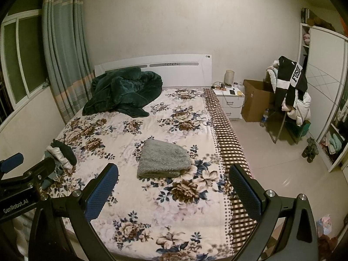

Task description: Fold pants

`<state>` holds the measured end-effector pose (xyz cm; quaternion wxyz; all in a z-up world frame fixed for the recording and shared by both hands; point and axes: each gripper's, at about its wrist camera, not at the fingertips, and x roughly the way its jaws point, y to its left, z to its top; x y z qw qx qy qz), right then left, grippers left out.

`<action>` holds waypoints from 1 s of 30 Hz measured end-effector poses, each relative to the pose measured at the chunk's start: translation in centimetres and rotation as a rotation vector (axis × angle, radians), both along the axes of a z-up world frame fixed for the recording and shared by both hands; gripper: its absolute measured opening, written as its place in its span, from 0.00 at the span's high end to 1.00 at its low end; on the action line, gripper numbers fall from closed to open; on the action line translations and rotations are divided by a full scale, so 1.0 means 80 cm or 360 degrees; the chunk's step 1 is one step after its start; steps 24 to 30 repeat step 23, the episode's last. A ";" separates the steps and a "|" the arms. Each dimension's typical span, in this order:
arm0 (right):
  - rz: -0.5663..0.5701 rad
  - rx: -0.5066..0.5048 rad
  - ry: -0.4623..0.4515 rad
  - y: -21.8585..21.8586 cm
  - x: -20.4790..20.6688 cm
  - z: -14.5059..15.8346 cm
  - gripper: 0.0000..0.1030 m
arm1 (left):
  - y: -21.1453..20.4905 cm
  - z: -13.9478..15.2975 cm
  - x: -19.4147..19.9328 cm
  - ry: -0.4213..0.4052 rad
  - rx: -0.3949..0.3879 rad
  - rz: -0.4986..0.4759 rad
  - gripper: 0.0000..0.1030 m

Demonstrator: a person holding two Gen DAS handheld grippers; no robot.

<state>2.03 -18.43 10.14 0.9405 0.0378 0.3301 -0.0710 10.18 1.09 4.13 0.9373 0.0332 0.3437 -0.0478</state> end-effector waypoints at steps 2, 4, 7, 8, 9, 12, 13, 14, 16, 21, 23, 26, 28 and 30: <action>-0.0001 -0.0001 -0.0002 -0.001 0.000 0.000 0.00 | -0.001 0.000 -0.001 0.0002 -0.0005 -0.0001 0.01; -0.0001 0.0000 0.0000 -0.001 0.000 0.000 0.00 | 0.000 -0.001 -0.004 0.0001 -0.0003 0.0003 0.01; -0.0003 0.0001 0.0000 -0.001 0.000 0.000 0.00 | 0.000 0.000 -0.005 -0.0003 -0.0005 0.0004 0.01; -0.0003 -0.0001 -0.0002 0.000 0.000 -0.001 0.00 | 0.000 -0.001 -0.004 -0.0002 -0.0004 0.0003 0.01; -0.0002 -0.0002 -0.0002 0.000 0.000 -0.001 0.00 | 0.001 -0.001 -0.003 0.0003 -0.0005 0.0002 0.01; -0.0003 -0.0004 -0.0004 0.001 0.000 0.000 0.00 | 0.000 -0.001 -0.005 0.0000 -0.0003 0.0002 0.01; -0.0004 -0.0005 -0.0005 0.001 0.000 0.000 0.00 | 0.001 -0.001 -0.004 0.0001 -0.0004 0.0002 0.01; -0.0003 -0.0003 -0.0002 0.000 0.000 0.000 0.00 | 0.000 -0.001 -0.004 0.0003 -0.0006 0.0002 0.01; -0.0003 -0.0005 -0.0002 0.001 0.000 0.000 0.00 | 0.000 -0.001 -0.005 0.0002 -0.0004 0.0004 0.01; -0.0005 -0.0004 -0.0003 0.002 -0.001 -0.001 0.00 | 0.006 -0.003 -0.010 -0.0015 -0.0001 0.0020 0.01; -0.0006 -0.0005 -0.0003 0.002 -0.001 -0.001 0.00 | 0.011 -0.002 -0.014 -0.0014 -0.0009 0.0024 0.01; -0.0006 -0.0005 -0.0003 0.002 -0.001 -0.001 0.00 | 0.011 -0.002 -0.014 -0.0014 -0.0009 0.0024 0.01; -0.0006 -0.0005 -0.0003 0.002 -0.001 -0.001 0.00 | 0.011 -0.002 -0.014 -0.0014 -0.0009 0.0024 0.01; -0.0006 -0.0005 -0.0003 0.002 -0.001 -0.001 0.00 | 0.011 -0.002 -0.014 -0.0014 -0.0009 0.0024 0.01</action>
